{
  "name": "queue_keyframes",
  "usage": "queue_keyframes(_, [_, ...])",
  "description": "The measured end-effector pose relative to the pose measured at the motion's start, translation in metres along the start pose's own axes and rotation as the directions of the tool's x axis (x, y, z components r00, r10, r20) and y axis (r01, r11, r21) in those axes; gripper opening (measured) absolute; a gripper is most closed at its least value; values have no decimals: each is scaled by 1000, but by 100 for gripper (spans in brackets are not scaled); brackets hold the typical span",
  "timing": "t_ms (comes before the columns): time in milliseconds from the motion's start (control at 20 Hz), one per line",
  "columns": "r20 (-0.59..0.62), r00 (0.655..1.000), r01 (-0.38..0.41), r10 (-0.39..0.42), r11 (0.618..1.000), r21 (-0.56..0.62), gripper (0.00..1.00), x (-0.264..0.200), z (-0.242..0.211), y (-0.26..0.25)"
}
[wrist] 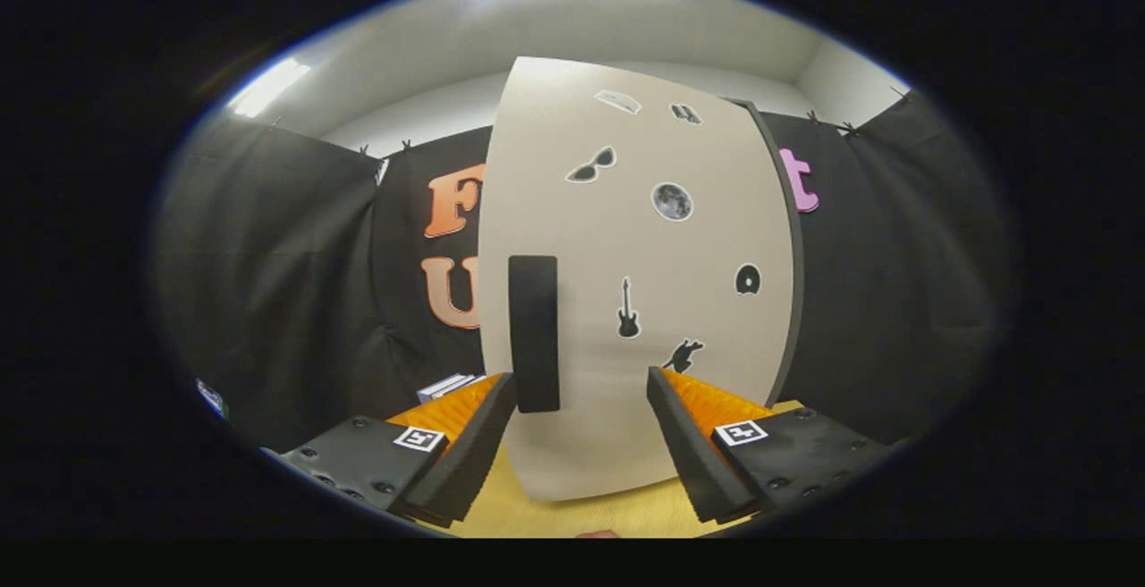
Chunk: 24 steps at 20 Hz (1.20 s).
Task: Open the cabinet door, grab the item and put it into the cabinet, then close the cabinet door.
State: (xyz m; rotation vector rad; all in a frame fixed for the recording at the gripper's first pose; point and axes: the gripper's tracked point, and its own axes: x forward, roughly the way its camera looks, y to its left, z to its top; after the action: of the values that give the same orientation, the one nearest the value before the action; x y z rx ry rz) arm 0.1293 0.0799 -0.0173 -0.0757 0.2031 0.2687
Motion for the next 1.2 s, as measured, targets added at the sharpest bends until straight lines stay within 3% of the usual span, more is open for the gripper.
queue_keyframes(500, [-3,996,94,-94,996,1,96,35,-5,7])
queue_keyframes(1200, [-45,993,113,-112,993,17,97,107,-7,18])
